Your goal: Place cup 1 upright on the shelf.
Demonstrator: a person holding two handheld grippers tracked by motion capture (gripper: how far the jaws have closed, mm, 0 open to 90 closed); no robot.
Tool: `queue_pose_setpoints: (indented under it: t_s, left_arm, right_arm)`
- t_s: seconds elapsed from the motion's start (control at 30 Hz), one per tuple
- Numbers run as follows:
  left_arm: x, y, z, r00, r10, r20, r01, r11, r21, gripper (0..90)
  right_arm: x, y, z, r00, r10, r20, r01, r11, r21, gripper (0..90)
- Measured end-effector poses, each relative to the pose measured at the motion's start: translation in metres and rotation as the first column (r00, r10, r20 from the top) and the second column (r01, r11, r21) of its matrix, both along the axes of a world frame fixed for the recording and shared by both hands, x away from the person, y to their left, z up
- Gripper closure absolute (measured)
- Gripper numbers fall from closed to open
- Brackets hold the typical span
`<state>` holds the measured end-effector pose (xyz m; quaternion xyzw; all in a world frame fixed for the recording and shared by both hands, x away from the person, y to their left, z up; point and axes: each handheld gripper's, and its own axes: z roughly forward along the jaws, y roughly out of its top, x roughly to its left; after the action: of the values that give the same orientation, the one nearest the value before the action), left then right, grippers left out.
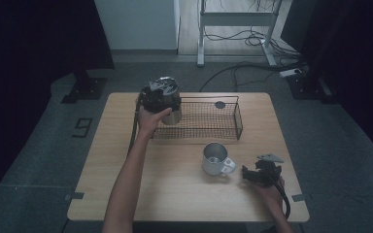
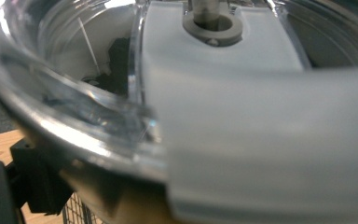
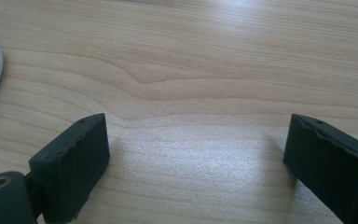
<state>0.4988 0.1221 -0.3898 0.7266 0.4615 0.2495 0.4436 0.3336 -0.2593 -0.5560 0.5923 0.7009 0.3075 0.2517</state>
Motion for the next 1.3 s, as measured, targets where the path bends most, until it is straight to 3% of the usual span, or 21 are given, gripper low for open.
queue_pose_setpoints:
  t_s: [0.43,0.6,1.3]
  left_arm:
    - [0.013,-0.008,-0.008,0.9999,0.002,-0.012,-0.002,1.0,0.001,3.9]
    - [0.017,-0.009,-0.016,0.9996,0.027,-0.008,-0.026,0.9995,0.017,3.8]
    - [0.027,-0.013,-0.048,0.9964,0.051,-0.068,-0.049,0.9981,0.037,3.8]
  right_arm:
    - [0.0,0.0,0.0,1.0,0.003,0.001,-0.003,1.0,0.001,6.9]
    - [0.0,0.0,0.0,1.0,0.004,0.001,-0.004,1.0,0.001,7.0]
    - [0.0,0.0,0.0,1.0,0.004,0.001,-0.004,1.0,0.0,7.1]
